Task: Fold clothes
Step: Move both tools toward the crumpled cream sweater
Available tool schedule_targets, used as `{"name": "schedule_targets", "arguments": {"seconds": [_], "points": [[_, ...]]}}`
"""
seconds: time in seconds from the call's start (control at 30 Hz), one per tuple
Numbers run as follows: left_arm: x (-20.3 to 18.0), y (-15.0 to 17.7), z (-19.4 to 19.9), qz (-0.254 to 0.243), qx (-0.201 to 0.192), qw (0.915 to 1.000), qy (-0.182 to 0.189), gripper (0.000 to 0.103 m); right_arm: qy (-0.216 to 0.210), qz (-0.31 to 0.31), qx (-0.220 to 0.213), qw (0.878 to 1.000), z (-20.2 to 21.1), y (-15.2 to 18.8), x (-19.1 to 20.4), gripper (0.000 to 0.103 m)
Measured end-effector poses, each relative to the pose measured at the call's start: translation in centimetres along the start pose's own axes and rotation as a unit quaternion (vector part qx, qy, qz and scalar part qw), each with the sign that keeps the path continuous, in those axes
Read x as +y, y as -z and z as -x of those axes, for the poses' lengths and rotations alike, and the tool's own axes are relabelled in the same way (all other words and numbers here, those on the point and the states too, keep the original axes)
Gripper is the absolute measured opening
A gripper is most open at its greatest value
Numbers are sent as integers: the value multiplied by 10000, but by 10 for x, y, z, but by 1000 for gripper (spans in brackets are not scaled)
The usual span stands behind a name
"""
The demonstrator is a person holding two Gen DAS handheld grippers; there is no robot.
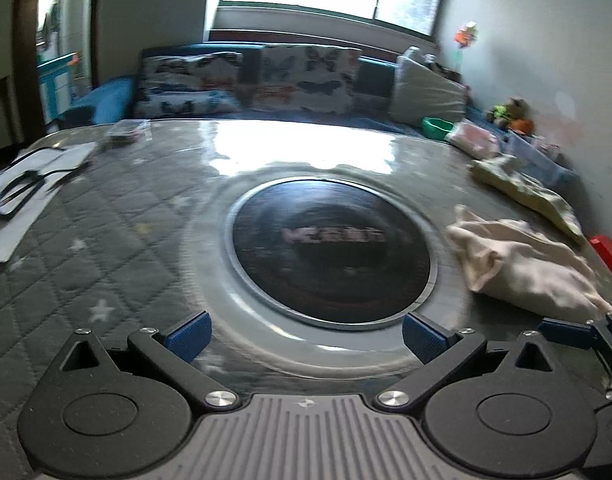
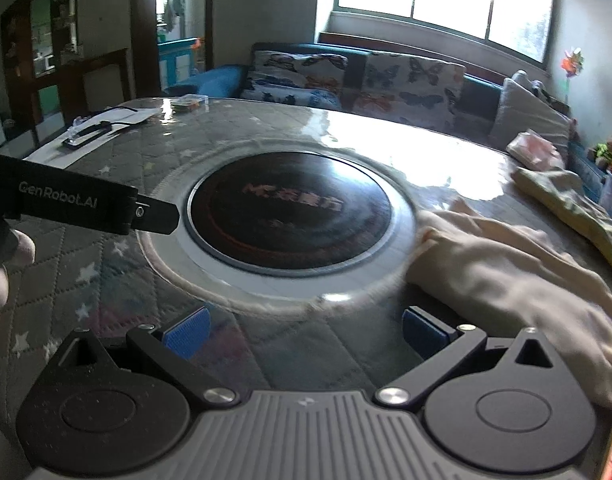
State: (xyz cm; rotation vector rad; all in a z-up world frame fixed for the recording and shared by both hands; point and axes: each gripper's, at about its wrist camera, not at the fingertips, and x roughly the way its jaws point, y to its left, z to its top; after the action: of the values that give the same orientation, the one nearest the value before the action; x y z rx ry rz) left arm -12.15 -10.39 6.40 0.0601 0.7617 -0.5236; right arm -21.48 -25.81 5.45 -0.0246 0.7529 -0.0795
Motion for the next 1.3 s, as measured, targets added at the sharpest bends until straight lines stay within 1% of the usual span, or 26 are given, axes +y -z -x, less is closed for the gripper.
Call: {"name": "schedule_targets", "arguments": {"seconds": [0.27, 0.43, 0.73, 0.9, 0.93, 1.0, 1.03, 1.2, 1.27, 1.3], "points": [[-37, -5, -4, -317, 162, 9988, 337, 103, 355, -401, 30, 9986, 17, 8, -40, 103], [-62, -17, -5, -560, 93, 9970, 520, 103, 576, -555, 66, 9968, 24, 5, -64, 99], [-102, -36, -18, -925, 227, 9924, 773, 103, 969, -778, -65, 9922, 37, -4, -105, 96], [-124, -45, -26, -1129, 269, 9891, 909, 102, 1169, -864, -16, 9894, 34, -10, -130, 90], [-127, -48, -29, -1154, 288, 9885, 930, 102, 1200, -882, -1, 9889, 33, -12, -135, 88], [-134, -52, -33, -1238, 308, 9870, 977, 100, 1266, -923, 45, 9876, 29, -15, -146, 86], [-138, -55, -35, -1286, 310, 9864, 976, 99, 1297, -954, 65, 9869, 26, -17, -152, 82], [-150, -68, -45, -1437, 276, 9840, 1014, 94, 1433, -1196, 127, 9823, 11, -28, -188, 75], [-154, -73, -50, -1477, 272, 9833, 1026, 92, 1469, -1323, 166, 9801, 3, -32, -203, 67], [-155, -74, -52, -1482, 279, 9832, 1033, 92, 1469, -1392, 200, 9791, -2, -34, -211, 67]]}}
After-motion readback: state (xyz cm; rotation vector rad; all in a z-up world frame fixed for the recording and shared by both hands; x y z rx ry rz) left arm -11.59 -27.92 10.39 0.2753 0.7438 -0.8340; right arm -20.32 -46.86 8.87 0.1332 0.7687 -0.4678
